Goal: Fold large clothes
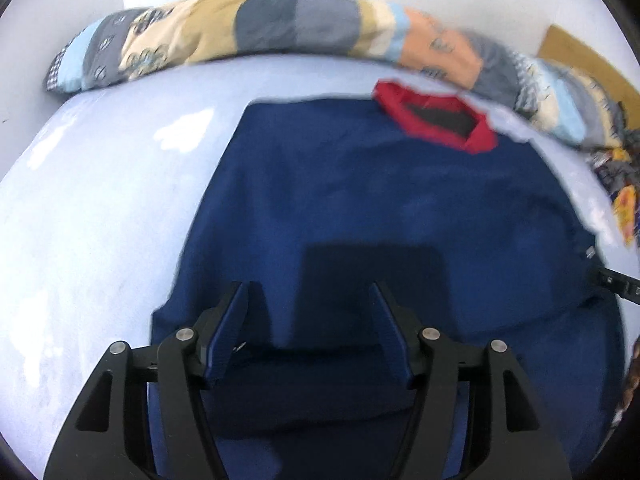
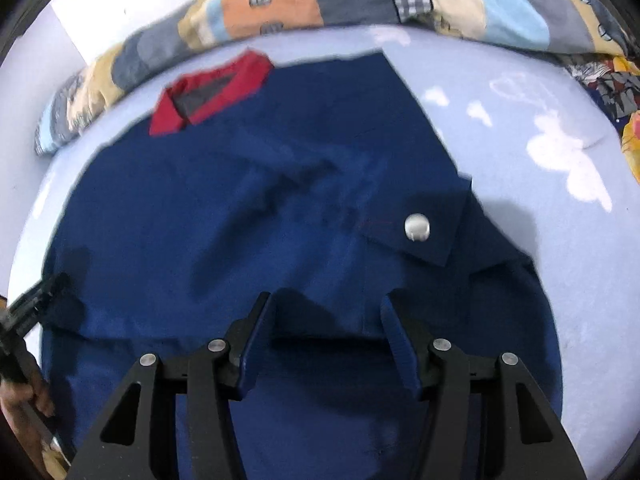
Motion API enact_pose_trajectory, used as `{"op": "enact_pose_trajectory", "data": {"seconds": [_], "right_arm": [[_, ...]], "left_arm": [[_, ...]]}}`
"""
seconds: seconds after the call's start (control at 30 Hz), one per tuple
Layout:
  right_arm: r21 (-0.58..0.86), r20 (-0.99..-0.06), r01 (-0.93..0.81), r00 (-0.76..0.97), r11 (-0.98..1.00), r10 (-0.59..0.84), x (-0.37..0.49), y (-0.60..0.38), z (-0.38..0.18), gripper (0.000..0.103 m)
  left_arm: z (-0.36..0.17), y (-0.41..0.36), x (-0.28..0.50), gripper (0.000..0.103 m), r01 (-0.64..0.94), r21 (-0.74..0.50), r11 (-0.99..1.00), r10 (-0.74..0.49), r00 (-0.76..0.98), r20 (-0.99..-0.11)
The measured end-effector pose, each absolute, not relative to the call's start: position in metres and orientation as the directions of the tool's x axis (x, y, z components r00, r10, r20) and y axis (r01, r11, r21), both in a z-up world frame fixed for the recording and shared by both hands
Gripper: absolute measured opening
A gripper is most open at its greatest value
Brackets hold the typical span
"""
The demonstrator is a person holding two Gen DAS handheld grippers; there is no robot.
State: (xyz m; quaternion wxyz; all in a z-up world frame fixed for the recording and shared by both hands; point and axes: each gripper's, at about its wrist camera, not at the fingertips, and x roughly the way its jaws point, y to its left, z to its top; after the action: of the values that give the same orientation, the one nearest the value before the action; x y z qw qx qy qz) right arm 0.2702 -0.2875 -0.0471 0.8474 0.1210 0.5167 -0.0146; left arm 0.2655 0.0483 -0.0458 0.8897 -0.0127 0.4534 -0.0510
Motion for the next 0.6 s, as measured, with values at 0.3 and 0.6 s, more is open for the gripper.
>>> {"op": "enact_pose_trajectory", "data": {"seconds": [0.3,0.6], "right_arm": [[0.192,-0.915,0.216,0.393,0.957,0.094,0.287,-0.292,-0.070,0.057],[0.190,-0.882,0.112,0.455,0.975,0.120,0.232,-0.268,-0.035,0.057]], "left_arm": [[-0.075,0.049,0.278,0.069,0.083,-0.057,0.995,-0.091,0.496,-0.863],[-0.045,0.046,0.214,0.070,0.107,-0.056,0.993,-0.105,0.543,-0.833]]}}
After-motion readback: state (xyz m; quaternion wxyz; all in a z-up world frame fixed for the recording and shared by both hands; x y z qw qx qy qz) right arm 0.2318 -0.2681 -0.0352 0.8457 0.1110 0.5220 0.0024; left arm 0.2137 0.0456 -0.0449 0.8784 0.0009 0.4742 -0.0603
